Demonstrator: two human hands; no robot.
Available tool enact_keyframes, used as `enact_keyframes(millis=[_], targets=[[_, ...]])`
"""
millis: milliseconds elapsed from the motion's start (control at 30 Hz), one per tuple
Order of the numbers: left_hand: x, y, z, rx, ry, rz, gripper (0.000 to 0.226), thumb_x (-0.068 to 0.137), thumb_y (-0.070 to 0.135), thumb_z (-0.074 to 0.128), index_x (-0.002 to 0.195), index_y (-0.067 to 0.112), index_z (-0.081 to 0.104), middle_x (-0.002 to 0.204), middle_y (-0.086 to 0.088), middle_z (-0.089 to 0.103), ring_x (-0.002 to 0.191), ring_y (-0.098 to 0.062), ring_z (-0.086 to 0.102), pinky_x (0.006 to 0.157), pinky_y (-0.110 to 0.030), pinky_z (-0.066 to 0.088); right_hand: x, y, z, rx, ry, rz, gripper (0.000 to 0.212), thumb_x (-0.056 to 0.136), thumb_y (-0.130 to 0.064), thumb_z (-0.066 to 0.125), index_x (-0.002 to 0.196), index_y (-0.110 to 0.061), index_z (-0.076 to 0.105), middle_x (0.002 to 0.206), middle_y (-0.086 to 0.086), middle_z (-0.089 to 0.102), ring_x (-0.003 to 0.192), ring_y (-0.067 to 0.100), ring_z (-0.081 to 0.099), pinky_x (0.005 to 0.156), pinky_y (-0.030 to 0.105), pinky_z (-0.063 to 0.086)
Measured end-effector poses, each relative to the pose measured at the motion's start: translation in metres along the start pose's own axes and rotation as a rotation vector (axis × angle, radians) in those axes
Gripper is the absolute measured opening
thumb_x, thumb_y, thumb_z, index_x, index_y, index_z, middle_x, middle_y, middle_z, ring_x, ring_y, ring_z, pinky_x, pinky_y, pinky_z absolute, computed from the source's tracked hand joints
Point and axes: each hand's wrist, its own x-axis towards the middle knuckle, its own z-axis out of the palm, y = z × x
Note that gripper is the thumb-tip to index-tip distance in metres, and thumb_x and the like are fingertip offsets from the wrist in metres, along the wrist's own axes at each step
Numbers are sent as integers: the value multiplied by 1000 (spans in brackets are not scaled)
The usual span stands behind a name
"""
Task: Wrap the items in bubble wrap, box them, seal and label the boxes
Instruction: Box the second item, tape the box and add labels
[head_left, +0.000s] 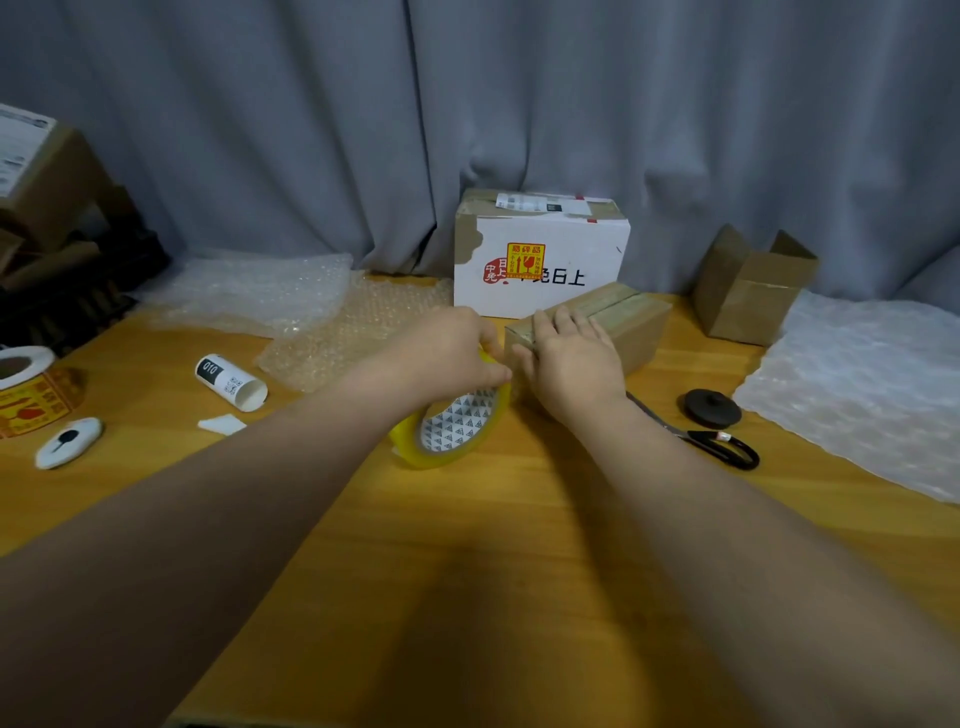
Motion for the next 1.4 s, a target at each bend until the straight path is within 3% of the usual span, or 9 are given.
enact_keyframes(millis=[200,333,567,733,800,967,1167,1300,1400], targets=[[-1,-5,11,48,47,8,30,85,47,57,108,30,64,87,4,59,78,-15,52,64,-30,45,-12,18,-15,492,-44,16,58,102,-48,20,152,-20,18,159,4,17,148,21,9,120,38,2],[-1,-3,12,45,45,-9,29,84,46,58,106,28,65,77,5,56,75,-17,54,64,-31,49,-48,51,-25,430,115,317,33,98,-15,43,129,-9,48,132,13,49,122,31,44,97,42,41],[0,9,2,-35,-41,-67,47,92,54,46,101,14,68,98,-8,67,91,-23,60,79,-34,49,-92,82,-33,9,-481,428,39,93,-5,46,131,-12,45,126,12,41,109,32,51,81,37,46],[23,25,-9,96,-139,-106,39,95,43,48,98,7,62,95,-10,62,82,-21,55,67,-29,43,-91,74,-67,-85,-747,277,65,94,-30,57,147,-13,25,104,2,43,103,23,47,86,31,41],[29,25,-10,114,-170,-111,32,91,38,57,96,6,60,85,-6,56,77,-20,52,62,-27,41,-96,76,-76,109,-798,322,71,89,-27,65,147,-14,26,108,3,43,100,23,50,82,31,47],[33,22,-10,85,-203,-167,36,82,39,69,96,8,56,84,-4,54,82,-20,51,67,-29,43,-100,82,-81,876,-660,397,41,80,-11,70,118,-18,59,102,10,63,89,22,61,80,32,53],[28,20,-11,158,-301,-139,51,91,31,53,137,11,44,133,-11,51,108,-24,51,89,-34,44,-95,73,-77,957,-813,284,19,83,-12,70,100,-3,70,92,11,69,71,18,65,74,28,52],[22,15,-12,100,-287,-143,36,92,27,51,122,7,56,120,-13,59,93,-23,54,78,-32,45,-96,75,-66,1141,-904,266,8,86,-10,66,94,-9,65,80,1,68,69,15,66,73,24,49],[18,9,-14,11,-316,-171,27,92,25,51,105,5,62,111,-15,63,99,-27,60,88,-37,49,-97,85,-60,1164,-987,244,43,70,-43,78,96,-14,61,75,-4,61,64,8,56,56,18,36]])
